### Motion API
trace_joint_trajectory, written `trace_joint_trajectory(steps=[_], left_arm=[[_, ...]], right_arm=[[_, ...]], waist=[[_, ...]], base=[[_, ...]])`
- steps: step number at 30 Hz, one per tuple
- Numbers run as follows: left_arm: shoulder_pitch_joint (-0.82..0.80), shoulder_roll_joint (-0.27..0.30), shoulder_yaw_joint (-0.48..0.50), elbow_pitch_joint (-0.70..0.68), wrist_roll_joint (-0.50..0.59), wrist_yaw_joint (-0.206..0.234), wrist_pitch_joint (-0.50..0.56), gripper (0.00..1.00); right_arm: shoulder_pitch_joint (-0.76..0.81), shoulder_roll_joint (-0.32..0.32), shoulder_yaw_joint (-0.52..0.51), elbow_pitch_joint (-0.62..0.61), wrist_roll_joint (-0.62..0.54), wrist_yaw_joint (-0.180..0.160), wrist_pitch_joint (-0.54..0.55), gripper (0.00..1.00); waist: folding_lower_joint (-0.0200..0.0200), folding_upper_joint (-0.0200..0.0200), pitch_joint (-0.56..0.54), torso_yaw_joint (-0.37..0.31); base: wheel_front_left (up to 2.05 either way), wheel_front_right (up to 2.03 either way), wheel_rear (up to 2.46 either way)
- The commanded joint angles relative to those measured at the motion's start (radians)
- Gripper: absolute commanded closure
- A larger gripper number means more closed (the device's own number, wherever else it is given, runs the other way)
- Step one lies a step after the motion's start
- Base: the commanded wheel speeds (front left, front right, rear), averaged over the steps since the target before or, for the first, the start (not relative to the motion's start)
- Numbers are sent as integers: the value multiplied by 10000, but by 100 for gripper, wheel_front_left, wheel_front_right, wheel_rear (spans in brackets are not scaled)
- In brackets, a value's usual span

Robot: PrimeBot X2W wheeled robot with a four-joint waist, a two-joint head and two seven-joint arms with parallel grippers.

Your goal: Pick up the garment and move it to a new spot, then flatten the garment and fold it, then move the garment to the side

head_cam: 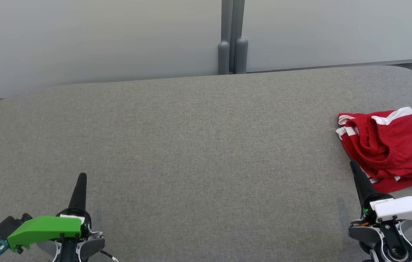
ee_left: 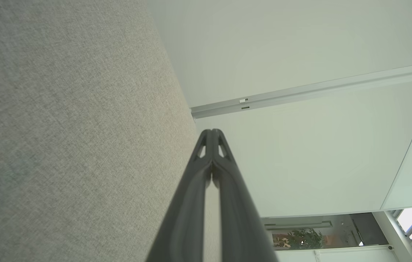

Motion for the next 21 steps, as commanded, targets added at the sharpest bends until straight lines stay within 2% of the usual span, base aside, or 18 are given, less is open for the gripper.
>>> trace_joint_trajectory(steps=[1,21], left_arm=[[-239,-30,116,-74,-171,-92,59,100],[-286,-168,476,-55,-1258,-344,407,100]], right_arm=[[-161,-50,-58,0,246,6,41,100],[-247,-39,-257,219,1671,7,228,100]], waist=[[0,78,-2,0],[0,94,-21,-9]], base=[[0,0,0],[0,0,0]])
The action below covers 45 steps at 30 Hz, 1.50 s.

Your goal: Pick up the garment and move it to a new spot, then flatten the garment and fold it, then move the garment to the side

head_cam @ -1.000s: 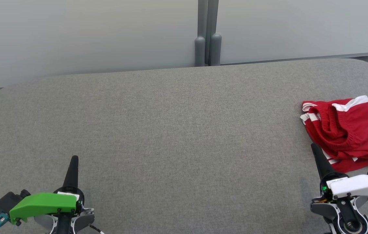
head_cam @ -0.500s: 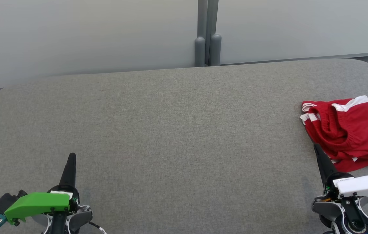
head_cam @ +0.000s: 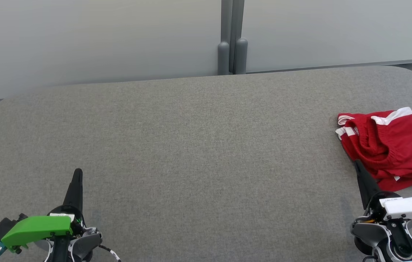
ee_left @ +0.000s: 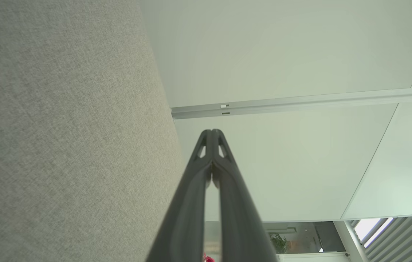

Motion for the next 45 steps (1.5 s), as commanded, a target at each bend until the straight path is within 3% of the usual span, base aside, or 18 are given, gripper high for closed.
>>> trace_joint_trajectory(steps=[1,13,45], left_arm=[[-180,-4,69,-27,-98,-60,71,100],[-210,-95,280,-20,-705,-214,254,100],[-186,-87,274,-21,-689,-200,255,100]], right_arm=[[-132,-36,-39,8,192,7,53,100],[-164,-22,-160,143,966,7,172,100],[-179,50,-240,144,828,7,231,100]], waist=[[0,95,-1,0],[0,105,-14,-6],[0,105,-14,-6]], base=[[0,0,0],[0,0,0],[0,0,0]])
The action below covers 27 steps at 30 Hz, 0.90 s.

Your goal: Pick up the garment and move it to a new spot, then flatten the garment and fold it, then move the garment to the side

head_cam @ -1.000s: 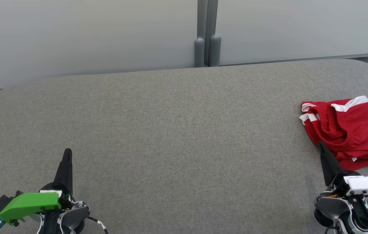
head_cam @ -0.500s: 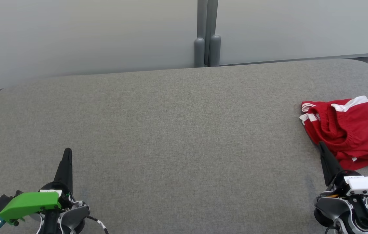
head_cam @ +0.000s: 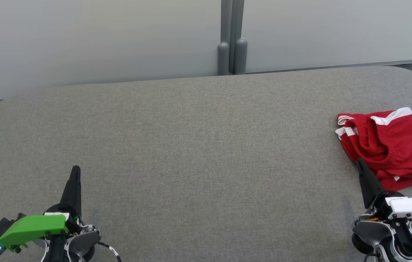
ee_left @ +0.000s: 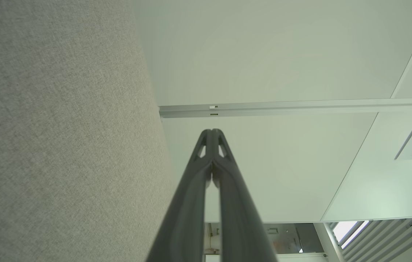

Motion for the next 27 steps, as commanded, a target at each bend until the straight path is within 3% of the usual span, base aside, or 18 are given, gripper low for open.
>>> trace_joint_trajectory(steps=[1,27], left_arm=[[-107,1,48,-10,-14,-33,29,100],[-106,0,49,-10,-12,-31,29,100]], right_arm=[[-90,5,-26,22,-61,7,48,100],[-100,42,-78,26,-98,7,92,100]], waist=[[0,105,0,0],[0,105,0,0]], base=[[0,0,0],[0,0,0]])
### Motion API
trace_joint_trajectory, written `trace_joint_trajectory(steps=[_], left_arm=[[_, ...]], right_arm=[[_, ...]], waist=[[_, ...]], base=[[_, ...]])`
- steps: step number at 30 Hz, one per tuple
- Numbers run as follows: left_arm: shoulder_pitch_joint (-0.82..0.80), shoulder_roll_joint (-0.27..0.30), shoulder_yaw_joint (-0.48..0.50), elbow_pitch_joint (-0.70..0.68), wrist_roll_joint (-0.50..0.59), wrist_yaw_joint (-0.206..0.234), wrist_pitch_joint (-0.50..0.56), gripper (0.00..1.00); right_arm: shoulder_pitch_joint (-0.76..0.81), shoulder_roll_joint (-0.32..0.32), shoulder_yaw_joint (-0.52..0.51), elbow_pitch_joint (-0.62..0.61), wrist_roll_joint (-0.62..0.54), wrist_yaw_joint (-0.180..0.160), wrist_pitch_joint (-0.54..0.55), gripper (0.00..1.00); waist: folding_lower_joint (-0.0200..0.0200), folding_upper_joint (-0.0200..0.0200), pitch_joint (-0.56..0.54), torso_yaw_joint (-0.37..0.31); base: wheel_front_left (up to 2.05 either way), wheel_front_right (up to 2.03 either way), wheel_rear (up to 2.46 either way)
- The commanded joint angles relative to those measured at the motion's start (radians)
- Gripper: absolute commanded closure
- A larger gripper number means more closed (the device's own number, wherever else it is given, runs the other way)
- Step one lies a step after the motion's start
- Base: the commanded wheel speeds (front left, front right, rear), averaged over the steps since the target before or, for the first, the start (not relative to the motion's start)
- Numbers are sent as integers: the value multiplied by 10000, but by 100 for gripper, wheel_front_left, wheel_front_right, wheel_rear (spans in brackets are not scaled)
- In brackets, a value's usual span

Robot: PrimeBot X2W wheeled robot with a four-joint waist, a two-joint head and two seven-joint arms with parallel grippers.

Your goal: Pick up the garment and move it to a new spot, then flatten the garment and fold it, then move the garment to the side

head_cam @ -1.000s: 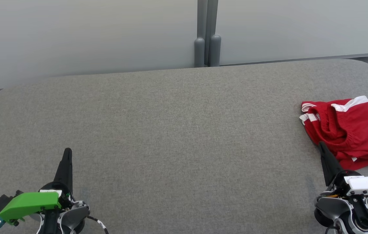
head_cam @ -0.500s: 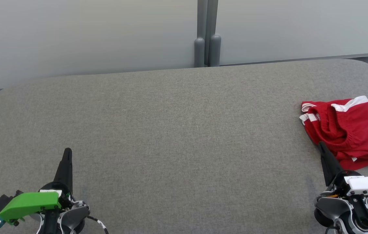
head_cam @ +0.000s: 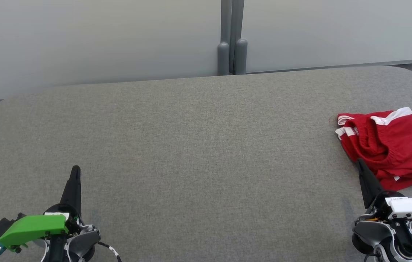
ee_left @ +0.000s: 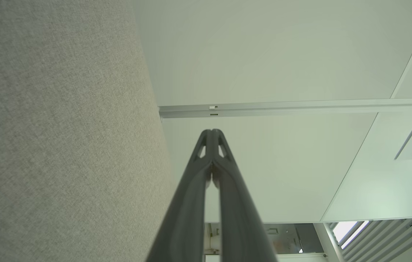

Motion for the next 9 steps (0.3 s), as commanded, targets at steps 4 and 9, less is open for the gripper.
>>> trace_joint_trajectory(steps=[4,9], left_arm=[[-105,0,47,-8,-12,-31,31,100],[-105,0,47,-5,-12,-31,29,100]], right_arm=[[-100,0,-30,23,-50,7,44,100],[-101,8,-38,22,-54,7,49,100]], waist=[[0,105,0,0],[0,105,0,0]], base=[[0,0,0],[0,0,0]])
